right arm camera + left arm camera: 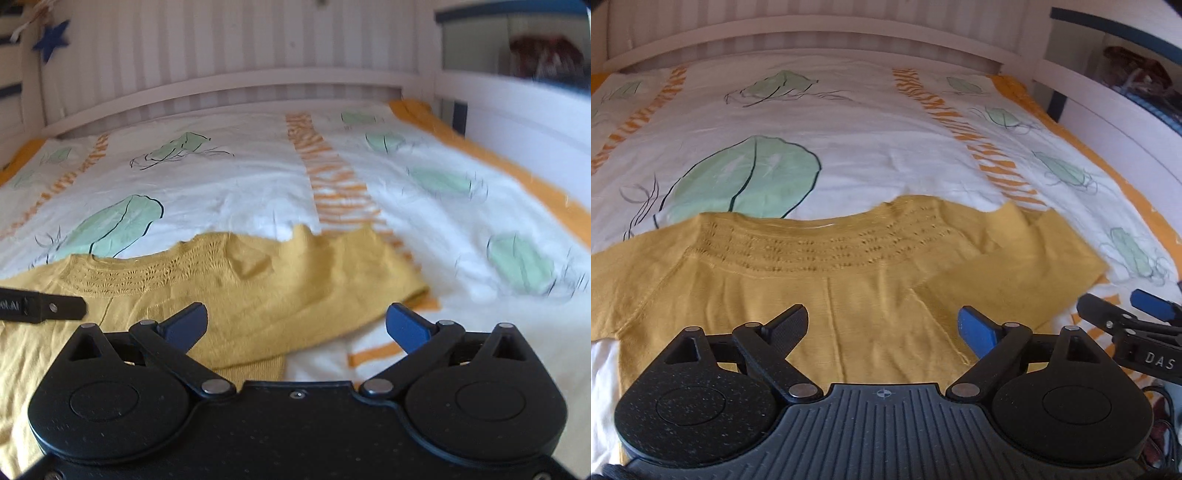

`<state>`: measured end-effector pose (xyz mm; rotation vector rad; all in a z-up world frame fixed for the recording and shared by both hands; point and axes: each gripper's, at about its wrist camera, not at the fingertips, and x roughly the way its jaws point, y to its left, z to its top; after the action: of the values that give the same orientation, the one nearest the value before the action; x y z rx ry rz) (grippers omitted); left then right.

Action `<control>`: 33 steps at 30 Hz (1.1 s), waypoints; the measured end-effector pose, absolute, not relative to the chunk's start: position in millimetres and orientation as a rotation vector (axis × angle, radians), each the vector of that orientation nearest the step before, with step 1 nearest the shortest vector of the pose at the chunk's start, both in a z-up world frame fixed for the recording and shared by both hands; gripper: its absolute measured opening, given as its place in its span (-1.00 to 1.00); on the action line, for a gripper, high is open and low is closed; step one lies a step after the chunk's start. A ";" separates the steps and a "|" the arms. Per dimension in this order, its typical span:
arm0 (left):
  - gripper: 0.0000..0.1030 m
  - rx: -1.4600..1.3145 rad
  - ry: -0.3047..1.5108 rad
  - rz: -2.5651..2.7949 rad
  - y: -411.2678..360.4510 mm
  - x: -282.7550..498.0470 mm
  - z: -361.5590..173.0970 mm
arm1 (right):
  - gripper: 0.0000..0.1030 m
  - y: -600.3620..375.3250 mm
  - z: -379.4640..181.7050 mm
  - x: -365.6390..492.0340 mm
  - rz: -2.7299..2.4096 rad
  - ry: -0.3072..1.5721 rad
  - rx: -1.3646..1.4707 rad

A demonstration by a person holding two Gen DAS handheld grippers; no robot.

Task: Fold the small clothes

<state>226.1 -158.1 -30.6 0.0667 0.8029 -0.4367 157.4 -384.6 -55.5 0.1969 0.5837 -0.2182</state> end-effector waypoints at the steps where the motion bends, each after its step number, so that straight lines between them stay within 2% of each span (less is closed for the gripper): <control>1: 0.71 0.084 0.792 -0.435 -163.8 224.0 -33.2 | 0.99 -388.7 -59.4 156.5 -0.217 0.578 0.207; 5: 0.71 0.094 0.807 -0.456 -179.3 223.0 -46.2 | 0.99 -406.4 -64.7 158.8 -0.231 0.574 0.290; 12: 0.25 -0.004 0.886 -0.559 -194.7 236.0 -67.3 | 0.98 -423.0 -59.5 154.1 -0.255 0.525 0.362; 19: 0.10 -0.058 0.932 -0.570 -205.2 251.1 -77.6 | 0.99 -429.5 -49.2 150.5 -0.291 0.464 0.353; 22: -0.31 -0.095 0.934 -0.539 -206.3 257.9 -76.0 | 0.99 -432.3 -50.2 151.4 -0.291 0.467 0.367; 24: -0.78 -0.132 0.946 -0.525 -205.1 262.8 -74.5 | 0.98 -432.8 -51.3 152.7 -0.288 0.475 0.369; 25: -0.90 -0.139 0.943 -0.515 -204.6 264.0 -72.3 | 0.98 -433.0 -52.6 153.4 -0.288 0.478 0.370; 33: -0.94 -0.056 0.760 -0.508 -189.0 253.2 -11.6 | 0.98 -433.3 -61.1 157.9 -0.270 0.527 0.384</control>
<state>253.2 -189.0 -11.6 -0.0565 0.7599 -0.5083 157.9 -433.3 -61.1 0.3842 0.5273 -0.2699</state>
